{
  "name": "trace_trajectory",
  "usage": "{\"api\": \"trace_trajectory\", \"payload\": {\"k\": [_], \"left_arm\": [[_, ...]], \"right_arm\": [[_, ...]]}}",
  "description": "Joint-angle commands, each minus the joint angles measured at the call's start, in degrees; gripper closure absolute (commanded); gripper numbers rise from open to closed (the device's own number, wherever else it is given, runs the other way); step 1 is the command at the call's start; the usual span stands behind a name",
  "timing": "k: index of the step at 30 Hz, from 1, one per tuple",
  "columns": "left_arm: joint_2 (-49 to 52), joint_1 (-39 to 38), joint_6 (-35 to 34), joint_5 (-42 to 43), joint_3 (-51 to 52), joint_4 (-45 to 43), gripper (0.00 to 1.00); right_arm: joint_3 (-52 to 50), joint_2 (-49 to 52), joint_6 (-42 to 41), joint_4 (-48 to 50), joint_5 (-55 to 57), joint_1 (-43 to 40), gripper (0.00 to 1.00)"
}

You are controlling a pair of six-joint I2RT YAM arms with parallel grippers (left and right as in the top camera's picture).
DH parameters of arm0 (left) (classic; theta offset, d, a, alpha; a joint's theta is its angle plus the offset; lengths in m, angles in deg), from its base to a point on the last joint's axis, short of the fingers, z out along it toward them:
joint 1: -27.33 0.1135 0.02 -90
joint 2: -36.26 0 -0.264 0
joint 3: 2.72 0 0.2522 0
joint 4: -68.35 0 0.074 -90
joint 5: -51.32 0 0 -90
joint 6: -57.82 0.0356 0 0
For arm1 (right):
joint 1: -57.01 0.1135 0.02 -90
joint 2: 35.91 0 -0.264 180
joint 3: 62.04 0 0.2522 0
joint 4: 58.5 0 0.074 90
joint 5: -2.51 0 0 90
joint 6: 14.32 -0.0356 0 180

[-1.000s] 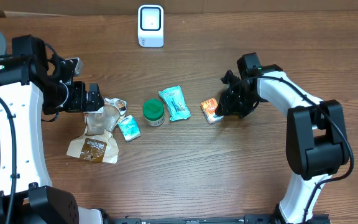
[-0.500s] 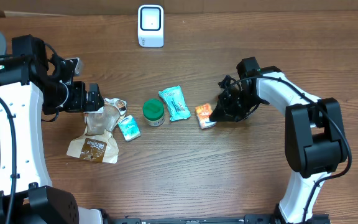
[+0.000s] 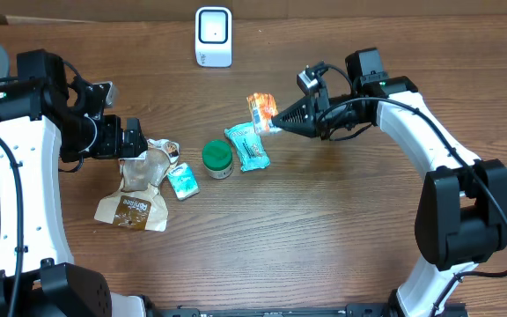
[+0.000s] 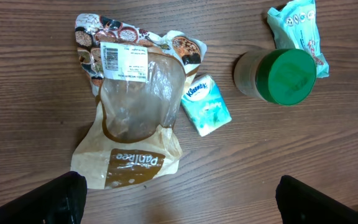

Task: Scan the item barcode
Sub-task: 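Lift orange pack and bring it to the white barcode scanner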

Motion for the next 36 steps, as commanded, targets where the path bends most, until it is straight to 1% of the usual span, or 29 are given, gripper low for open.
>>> {"api": "trace_trajectory", "payload": {"k": [1,5,10,19,23,26,28,31,36], "left_arm": [[0.24,0.09,1.51,0.66,-0.02,-0.09,0.0],[0.24,0.09,1.51,0.66,-0.02,-0.07,0.01],[0.24,0.09,1.51,0.66,-0.02,-0.09,0.0],[0.24,0.09,1.51,0.66,-0.02,-0.09,0.0],[0.24,0.09,1.51,0.66,-0.02,-0.09,0.01],[0.24,0.09,1.51,0.66,-0.02,-0.09,0.0],[0.24,0.09,1.51,0.66,-0.02,-0.09,0.0],[0.24,0.09,1.51,0.66,-0.02,-0.09,0.01],[0.24,0.09,1.51,0.66,-0.02,-0.11,0.0]], "right_arm": [[1.46,-1.25,-13.22,3.32,-5.92,-0.59,0.96],[2.78,-2.12,-20.55,5.64,-5.92,-0.61,0.96],[5.62,-5.4,-25.11,5.62,-5.95,-0.59,0.96],[7.02,-13.86,-25.94,5.86,-5.92,-0.61,0.96],[7.02,-16.35,-25.88,7.91,-5.22,-0.59,0.96],[6.99,-17.22,-25.16,8.79,-0.63,-0.42,0.96],[6.99,-17.25,-20.94,7.91,6.19,0.87,0.96],[6.99,-17.25,-16.92,4.48,16.65,3.28,0.96],[8.66,-17.2,-14.36,1.01,31.47,7.91,0.96]]}}
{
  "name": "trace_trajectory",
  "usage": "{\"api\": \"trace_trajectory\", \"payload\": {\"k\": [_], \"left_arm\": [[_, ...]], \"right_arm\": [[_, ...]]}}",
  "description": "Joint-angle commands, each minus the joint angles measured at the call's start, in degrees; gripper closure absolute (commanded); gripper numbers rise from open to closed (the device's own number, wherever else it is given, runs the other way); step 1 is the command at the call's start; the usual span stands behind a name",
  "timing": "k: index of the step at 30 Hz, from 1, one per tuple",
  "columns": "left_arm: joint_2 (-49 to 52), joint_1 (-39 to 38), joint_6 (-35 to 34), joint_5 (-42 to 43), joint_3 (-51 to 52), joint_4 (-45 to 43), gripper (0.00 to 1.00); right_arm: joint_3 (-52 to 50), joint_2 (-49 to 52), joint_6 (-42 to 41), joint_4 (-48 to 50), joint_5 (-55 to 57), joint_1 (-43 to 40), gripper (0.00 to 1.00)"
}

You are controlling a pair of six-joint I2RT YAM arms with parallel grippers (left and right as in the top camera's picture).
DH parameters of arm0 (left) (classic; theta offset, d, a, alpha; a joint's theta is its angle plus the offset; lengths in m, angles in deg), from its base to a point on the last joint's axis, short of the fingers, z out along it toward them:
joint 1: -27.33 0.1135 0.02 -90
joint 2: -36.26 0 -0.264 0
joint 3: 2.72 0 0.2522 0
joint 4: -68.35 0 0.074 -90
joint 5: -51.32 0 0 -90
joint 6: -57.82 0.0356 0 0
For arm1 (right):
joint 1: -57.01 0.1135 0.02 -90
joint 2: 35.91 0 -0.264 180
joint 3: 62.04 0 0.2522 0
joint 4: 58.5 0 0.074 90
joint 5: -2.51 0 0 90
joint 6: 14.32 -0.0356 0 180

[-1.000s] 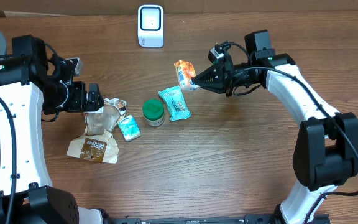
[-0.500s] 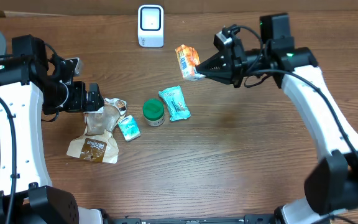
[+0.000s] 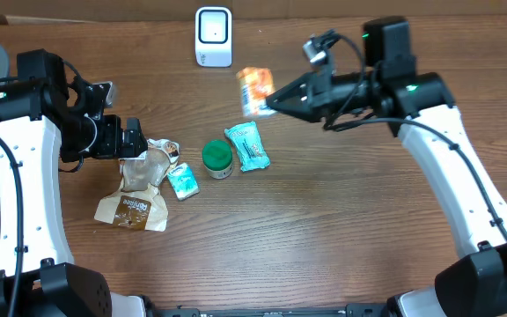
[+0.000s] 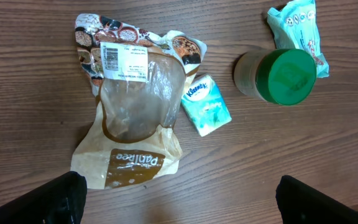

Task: Scan the item barcode
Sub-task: 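Lift orange pack and bring it to the white barcode scanner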

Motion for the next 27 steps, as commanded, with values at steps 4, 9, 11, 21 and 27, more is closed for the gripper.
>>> {"api": "trace_trajectory", "payload": {"k": [4,9,11,21,27], "left_arm": [[0.24,0.09,1.51,0.63,-0.04,-0.13,0.0],[0.24,0.09,1.51,0.63,-0.04,-0.13,0.01],[0.24,0.09,1.51,0.63,-0.04,-0.13,0.01],[0.24,0.09,1.51,0.63,-0.04,-0.13,0.0],[0.24,0.09,1.51,0.63,-0.04,-0.15,0.0]], "right_arm": [[12.11,-0.15,7.28,-9.33,27.87,4.72,0.96],[33.24,7.5,12.11,-18.49,39.98,6.99,0.96],[42.6,12.11,14.93,-21.4,47.17,8.46,0.96],[53.88,29.81,32.94,-4.59,89.05,17.2,0.96],[53.51,40.59,54.49,11.65,93.0,18.25,0.96]]}}
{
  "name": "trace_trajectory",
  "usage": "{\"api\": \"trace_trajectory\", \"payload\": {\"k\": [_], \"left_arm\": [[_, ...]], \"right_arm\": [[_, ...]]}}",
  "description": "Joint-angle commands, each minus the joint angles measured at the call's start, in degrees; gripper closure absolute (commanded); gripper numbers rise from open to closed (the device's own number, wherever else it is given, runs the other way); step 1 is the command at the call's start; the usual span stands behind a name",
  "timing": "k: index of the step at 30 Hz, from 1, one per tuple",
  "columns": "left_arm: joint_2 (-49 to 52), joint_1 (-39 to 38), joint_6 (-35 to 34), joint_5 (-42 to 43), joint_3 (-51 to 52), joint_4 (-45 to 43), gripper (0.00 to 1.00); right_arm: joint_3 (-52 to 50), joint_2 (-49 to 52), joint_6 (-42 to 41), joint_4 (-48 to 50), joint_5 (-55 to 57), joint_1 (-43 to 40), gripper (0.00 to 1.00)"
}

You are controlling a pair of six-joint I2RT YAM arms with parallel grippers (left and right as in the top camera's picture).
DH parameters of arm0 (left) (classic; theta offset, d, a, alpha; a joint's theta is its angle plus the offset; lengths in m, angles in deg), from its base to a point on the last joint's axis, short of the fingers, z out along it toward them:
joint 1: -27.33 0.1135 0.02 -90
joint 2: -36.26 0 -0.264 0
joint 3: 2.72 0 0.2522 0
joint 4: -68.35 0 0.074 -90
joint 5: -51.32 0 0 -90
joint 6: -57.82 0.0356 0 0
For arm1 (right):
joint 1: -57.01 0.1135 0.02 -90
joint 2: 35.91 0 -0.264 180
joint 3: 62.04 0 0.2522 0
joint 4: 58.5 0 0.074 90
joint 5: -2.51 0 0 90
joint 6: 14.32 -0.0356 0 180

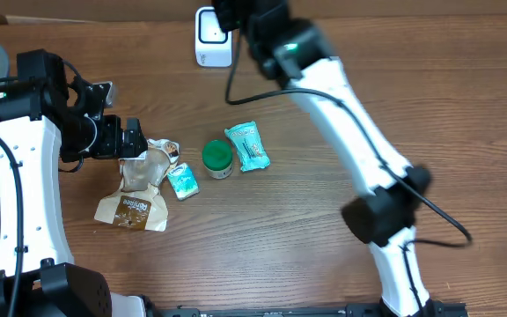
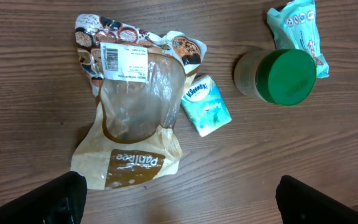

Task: Scan the item barcode
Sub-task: 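Lift orange pack and bring it to the white barcode scanner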

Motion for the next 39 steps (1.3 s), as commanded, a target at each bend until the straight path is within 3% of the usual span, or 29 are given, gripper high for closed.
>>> {"api": "trace_trajectory", "payload": {"k": [1,8,15,39], "left_arm": [[0.24,0.09,1.51,0.66,-0.04,-0.11,0.0],[0.24,0.09,1.51,0.66,-0.04,-0.15,0.01],[0.24,0.09,1.51,0.66,-0.04,-0.15,0.0],[0.24,0.09,1.51,0.66,-0.04,-0.15,0.0]], "right_arm": [[-0.07,5.14,16.79,4.94,7.3,-0.11,0.96],[-0.11,15.47,25.77,16.5,6.91,-0.11,0.96],[-0.2,21.75,37.24,18.91,3.41,-0.11,0.96],[-0.2,20.76,34.99,20.72,7.3,0.15,0.96]]}}
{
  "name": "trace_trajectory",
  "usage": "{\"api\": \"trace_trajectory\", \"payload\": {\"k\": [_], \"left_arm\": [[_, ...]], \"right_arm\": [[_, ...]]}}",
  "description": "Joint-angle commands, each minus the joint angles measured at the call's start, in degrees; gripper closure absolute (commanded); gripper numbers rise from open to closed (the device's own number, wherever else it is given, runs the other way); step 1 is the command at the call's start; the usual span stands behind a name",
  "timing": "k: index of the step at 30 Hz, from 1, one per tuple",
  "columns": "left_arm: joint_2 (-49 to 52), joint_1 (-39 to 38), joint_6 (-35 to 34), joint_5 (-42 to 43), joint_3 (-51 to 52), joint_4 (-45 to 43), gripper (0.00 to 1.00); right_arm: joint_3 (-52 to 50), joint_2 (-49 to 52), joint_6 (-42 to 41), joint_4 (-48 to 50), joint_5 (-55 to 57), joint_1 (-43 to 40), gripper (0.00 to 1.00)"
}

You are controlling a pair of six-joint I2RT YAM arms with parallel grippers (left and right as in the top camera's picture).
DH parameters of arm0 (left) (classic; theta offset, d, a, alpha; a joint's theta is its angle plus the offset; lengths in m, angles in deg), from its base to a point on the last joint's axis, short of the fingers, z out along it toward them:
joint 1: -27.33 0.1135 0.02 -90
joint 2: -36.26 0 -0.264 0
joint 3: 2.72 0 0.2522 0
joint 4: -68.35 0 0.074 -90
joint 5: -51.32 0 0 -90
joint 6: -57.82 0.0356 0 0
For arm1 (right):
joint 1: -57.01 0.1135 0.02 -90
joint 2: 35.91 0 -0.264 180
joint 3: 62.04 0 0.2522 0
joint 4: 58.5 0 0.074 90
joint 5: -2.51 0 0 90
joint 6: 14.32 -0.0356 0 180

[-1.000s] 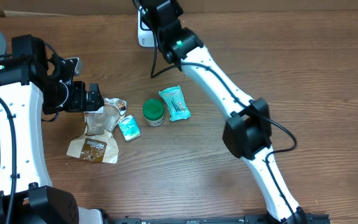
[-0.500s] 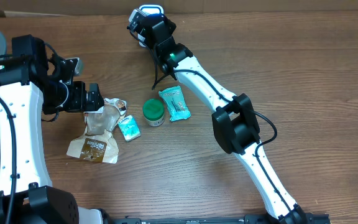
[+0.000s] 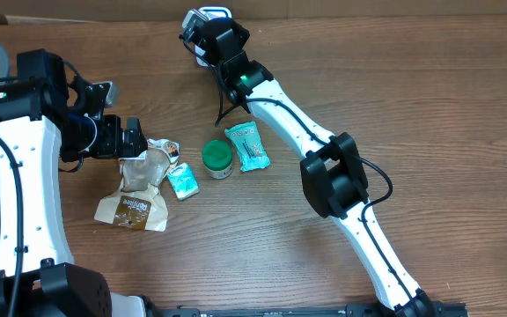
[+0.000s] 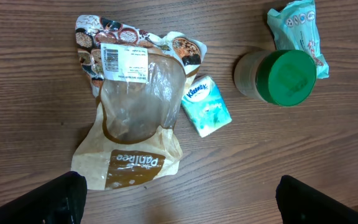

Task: Scan the item barcode
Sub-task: 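Lift orange pack and bring it to the white barcode scanner, then carry orange pack rightward and set it on the table's right side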

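Note:
The white scanner [image 3: 216, 11] stands at the table's back edge, mostly covered by my right arm's wrist [image 3: 208, 33]. The right gripper's fingers and the orange packet are hidden there. My left gripper [image 3: 135, 137] hangs open over a brown bread bag [image 4: 132, 118] with a barcode label, its fingers [image 4: 61, 199] wide apart and empty. Beside the bag lie a teal tissue pack [image 4: 207, 113], a green-lidded jar [image 4: 281, 76] and a teal packet [image 4: 297, 31].
A grey basket sits at the far left edge. The right arm [image 3: 289, 114] stretches diagonally across the table from front right to the back, passing just right of the jar [image 3: 217, 158] and teal packet [image 3: 247, 146].
The right arm's end has shifted left and now lies over the scanner, which stood uncovered beside it before. The left arm and the items under it have not moved.
My right gripper first held an orange packet low beside the teal packet. Then it held the packet higher and nearer the scanner. After that the arm reached over the back edge with the packet out of sight, and now its wrist covers the scanner.

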Motion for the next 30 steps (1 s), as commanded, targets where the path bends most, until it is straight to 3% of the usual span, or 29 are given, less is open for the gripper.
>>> {"api": "trace_trajectory", "payload": {"k": [1,8,10,21,26,30], "left_arm": [[0.24,0.09,1.51,0.66,-0.04,-0.04,0.01],[0.24,0.09,1.51,0.66,-0.04,-0.04,0.01],[0.24,0.09,1.51,0.66,-0.04,-0.04,0.0],[0.24,0.04,1.51,0.66,-0.04,-0.04,0.0],[0.24,0.04,1.51,0.66,-0.04,-0.04,0.0],[0.24,0.04,1.51,0.66,-0.04,-0.02,0.0]], "right_arm": [[0.26,-3.15,-4.0,-0.22,1.79,0.0,0.96],[0.26,-12.15,-14.67,-8.11,-0.83,-0.04,0.96],[0.26,-18.16,-23.52,-17.99,-3.37,-0.04,0.96],[0.26,-34.93,-56.02,-50.14,-23.02,-4.2,0.96],[0.26,-38.12,-61.86,-65.9,-26.29,-9.75,0.96],[0.2,-37.35,-61.94,-76.98,-26.45,-15.13,0.96]]}}
